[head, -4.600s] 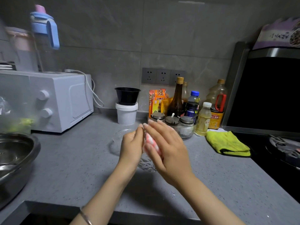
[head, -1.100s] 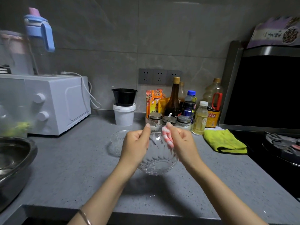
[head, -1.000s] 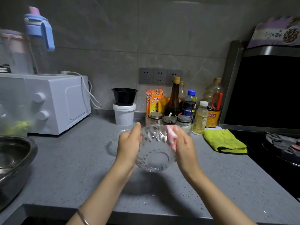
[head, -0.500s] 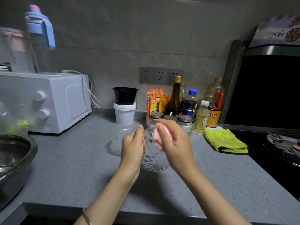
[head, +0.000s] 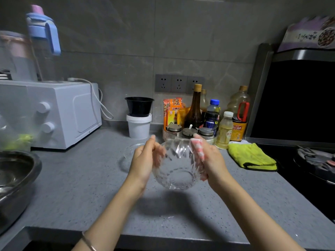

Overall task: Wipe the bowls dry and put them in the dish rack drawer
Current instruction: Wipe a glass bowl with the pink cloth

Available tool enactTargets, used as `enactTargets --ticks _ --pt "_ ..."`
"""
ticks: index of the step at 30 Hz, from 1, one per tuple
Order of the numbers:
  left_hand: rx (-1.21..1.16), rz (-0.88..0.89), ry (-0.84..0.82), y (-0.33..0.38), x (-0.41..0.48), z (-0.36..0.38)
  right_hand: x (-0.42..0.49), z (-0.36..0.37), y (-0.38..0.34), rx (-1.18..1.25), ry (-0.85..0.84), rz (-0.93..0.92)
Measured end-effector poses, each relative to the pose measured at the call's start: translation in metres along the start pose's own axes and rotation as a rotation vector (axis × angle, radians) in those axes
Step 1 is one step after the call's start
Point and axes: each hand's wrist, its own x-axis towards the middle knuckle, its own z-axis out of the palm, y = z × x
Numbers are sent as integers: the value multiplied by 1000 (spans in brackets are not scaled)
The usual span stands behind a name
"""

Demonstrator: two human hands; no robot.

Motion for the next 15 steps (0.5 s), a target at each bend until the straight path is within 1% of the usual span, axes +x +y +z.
enactTargets --ticks 3,4,6,8,11,13,15 --pt "183 181 -120 10 -4 5 2 3 -2 -179 -117 -152" --pt "248 230 -142 10 -6 8 2 5 0 -201 -138 -195" --pt "292 270 -130 7 -9 10 -1 8 3 -175 -142 -265" --pt "239 234 -73 3 -9 11 -7 10 9 -98 -116 -338" --pt "12 39 51 -1 -9 11 -18 12 25 -93 -77 -398" --pt "-119 -51 134 -5 -4 8 -29 15 37 -191 -48 -462" --pt "-195 -78 168 -6 -1 8 -37 18 48 -406 -18 -629"
